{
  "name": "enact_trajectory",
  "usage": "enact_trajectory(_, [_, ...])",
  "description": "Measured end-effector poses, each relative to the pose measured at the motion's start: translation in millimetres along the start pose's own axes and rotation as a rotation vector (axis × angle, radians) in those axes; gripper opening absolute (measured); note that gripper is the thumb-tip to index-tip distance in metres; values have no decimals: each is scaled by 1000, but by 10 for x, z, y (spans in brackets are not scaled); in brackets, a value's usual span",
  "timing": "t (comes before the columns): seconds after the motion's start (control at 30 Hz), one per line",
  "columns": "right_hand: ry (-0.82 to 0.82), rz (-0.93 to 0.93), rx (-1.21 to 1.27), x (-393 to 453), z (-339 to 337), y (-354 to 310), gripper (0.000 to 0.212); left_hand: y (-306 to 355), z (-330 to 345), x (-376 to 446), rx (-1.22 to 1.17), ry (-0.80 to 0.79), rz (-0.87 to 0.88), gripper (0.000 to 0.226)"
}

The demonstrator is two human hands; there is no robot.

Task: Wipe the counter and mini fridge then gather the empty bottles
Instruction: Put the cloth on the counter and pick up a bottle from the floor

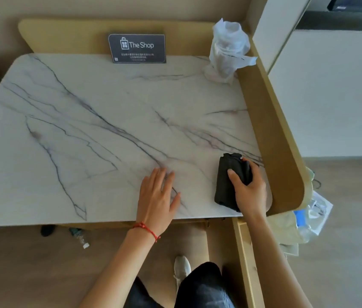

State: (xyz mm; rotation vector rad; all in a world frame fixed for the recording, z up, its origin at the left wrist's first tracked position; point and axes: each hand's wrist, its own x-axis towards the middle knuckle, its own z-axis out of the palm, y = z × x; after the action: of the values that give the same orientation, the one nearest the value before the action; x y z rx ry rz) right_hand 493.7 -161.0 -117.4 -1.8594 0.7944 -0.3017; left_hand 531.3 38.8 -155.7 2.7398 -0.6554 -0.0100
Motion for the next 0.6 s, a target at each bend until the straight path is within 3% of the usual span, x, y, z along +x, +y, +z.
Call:
enact_trajectory(0.17, [-47, 25, -84, 218, 25, 35, 54, 35, 89, 176, 36, -39, -46, 51])
enact_trajectory(0.33, [-67, -60, -359, 256, 61, 62, 55, 52, 130, 282, 62, -48, -76, 53])
enact_trajectory(0.43, [-45, -106, -501, 259, 55, 69, 58, 57, 131, 280, 61, -50, -83, 53])
enact_trajectory(0.6, [44, -165, -508, 211, 34, 110, 60, 37, 109, 204, 63, -21, -77, 53])
